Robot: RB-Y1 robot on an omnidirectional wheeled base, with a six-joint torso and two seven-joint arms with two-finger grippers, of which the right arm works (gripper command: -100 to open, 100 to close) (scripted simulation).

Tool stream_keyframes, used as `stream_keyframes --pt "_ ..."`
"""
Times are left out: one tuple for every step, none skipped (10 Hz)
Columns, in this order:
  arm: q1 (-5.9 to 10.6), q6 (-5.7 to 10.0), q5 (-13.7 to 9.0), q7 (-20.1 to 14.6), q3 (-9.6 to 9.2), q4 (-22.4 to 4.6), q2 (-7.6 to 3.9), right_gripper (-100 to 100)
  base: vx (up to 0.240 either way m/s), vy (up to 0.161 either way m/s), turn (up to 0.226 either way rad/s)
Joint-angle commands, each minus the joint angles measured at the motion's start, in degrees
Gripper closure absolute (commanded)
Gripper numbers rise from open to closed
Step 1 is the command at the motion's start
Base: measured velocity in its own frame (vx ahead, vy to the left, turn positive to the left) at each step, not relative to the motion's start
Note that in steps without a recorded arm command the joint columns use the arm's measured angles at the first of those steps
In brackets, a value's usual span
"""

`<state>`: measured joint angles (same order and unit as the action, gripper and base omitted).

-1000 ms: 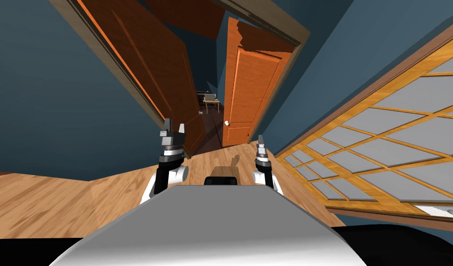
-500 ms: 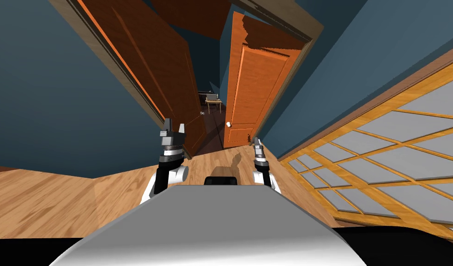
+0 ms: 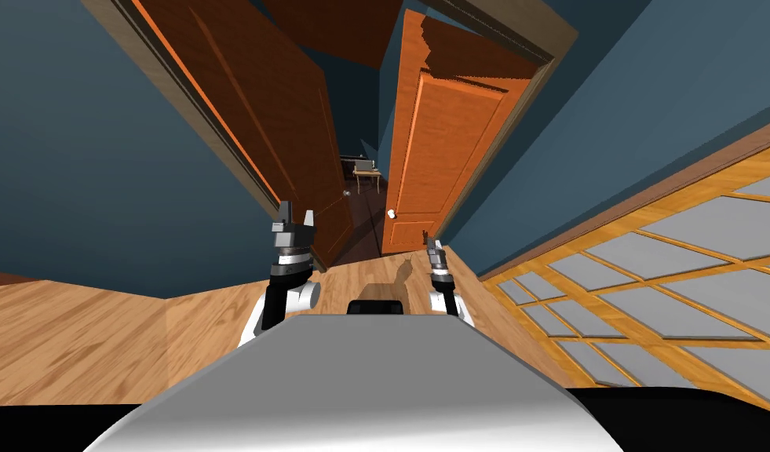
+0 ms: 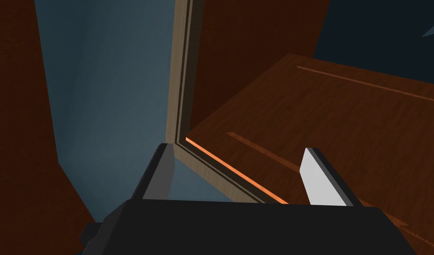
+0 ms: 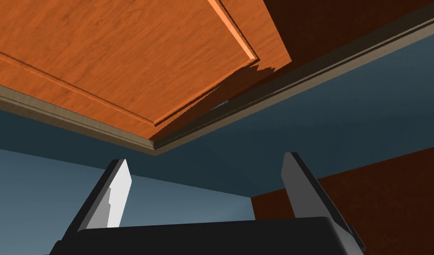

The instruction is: Push the door open

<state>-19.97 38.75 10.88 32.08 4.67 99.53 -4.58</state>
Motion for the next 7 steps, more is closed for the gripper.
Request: stream_keyframes --pt "0.95 0.68 0.93 2.46 0.57 -2.86 0.11 -100 0.099 -0.020 0.071" --pt "1.42 0.89 1.49 3.82 0.91 -4.65 0.12 -100 0.101 -0.017 0.077" --pt "1.90 1.10 2.05 5.18 1.25 -6.25 0.14 -100 0.103 -0.011 0.085" --pt "2.37 1.31 2.61 6.54 1.60 -7.83 0.20 -100 0.092 -0.013 0.074" --pt "2.84 1.52 3.17 7.90 1.94 -9.41 0.28 -100 0.084 -0.018 0.081" --pt "2.84 1.52 3.17 7.90 1.94 -9.41 0.28 -100 0.060 -0.012 0.020" --pt "3.32 1.73 3.73 9.26 2.28 -10.98 0.36 -100 0.060 -0.004 0.038"
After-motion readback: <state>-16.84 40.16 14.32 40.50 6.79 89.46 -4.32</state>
